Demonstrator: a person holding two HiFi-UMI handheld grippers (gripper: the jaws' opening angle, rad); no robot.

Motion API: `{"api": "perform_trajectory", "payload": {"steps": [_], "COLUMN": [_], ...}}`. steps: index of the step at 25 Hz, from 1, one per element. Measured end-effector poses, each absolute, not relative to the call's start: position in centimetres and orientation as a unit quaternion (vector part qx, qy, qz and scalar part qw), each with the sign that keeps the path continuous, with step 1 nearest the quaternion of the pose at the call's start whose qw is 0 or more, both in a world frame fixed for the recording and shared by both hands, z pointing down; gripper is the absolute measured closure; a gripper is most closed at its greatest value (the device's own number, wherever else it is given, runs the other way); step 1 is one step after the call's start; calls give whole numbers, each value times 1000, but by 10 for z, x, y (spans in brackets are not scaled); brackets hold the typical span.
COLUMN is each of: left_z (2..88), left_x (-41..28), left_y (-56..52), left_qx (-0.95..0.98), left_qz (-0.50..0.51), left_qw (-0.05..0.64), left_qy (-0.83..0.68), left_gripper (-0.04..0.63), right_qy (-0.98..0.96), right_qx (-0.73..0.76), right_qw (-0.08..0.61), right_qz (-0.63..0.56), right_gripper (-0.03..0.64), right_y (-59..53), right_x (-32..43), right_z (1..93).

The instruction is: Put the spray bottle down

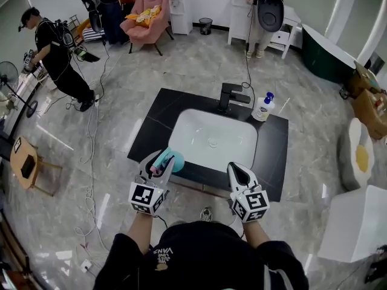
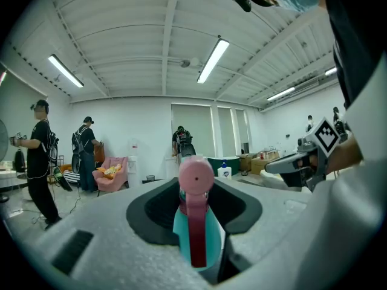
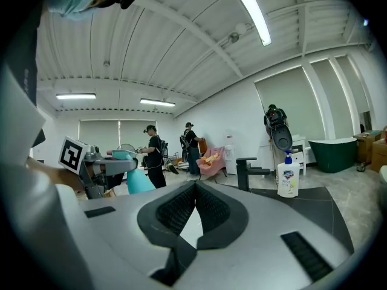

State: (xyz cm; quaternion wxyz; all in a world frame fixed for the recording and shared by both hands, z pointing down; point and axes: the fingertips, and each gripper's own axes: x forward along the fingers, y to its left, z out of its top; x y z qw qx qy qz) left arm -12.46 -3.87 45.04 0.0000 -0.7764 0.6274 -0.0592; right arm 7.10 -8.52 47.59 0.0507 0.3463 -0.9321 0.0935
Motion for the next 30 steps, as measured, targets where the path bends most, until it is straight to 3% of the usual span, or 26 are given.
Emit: {"api": "perform_trajectory", "payload": {"steps": [30], "left_z": [425], "left_x": [-200], "left_y": [-241], "left_qx": [-831], "left_qz": [-80], "left_qw": [32], "left_qy": [550], "left_gripper": [443], "right_qy": [-908], "right_qx": [395], "right_qw": [67], "right_qz": [124], "right_gripper": [615], "right_y": [-212], "right_x": [-12], "right_z": [494]}}
